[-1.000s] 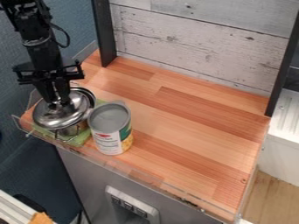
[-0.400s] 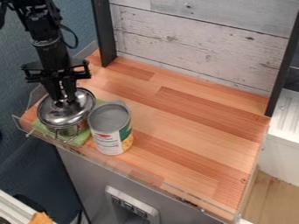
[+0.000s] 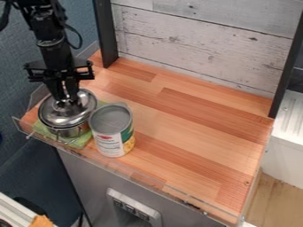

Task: Covered the pot with the lid

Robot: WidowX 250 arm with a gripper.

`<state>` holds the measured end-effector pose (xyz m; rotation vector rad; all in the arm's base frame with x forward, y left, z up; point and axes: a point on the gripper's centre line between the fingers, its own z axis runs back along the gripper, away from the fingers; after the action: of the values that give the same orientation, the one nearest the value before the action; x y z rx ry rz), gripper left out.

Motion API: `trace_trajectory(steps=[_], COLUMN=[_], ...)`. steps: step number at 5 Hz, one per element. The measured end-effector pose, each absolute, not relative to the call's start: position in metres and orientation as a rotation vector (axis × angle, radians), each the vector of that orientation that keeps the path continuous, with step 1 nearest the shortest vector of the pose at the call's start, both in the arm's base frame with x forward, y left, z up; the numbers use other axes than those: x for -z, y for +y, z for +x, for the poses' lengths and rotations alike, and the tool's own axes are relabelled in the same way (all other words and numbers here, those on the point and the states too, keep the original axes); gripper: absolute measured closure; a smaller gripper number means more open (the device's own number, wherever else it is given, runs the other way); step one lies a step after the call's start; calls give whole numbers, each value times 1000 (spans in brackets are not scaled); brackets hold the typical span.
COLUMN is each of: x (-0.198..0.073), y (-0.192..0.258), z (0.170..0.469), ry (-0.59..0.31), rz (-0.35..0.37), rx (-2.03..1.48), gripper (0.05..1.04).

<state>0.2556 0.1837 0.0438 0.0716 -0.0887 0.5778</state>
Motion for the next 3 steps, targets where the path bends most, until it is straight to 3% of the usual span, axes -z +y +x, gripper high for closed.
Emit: trace_trajectory(steps=[2, 3], x=[-51, -78], y=[179, 168], z=[257, 262], ry=[-98, -148], rz=[50, 66], rx=[-551, -472], gripper=[155, 78])
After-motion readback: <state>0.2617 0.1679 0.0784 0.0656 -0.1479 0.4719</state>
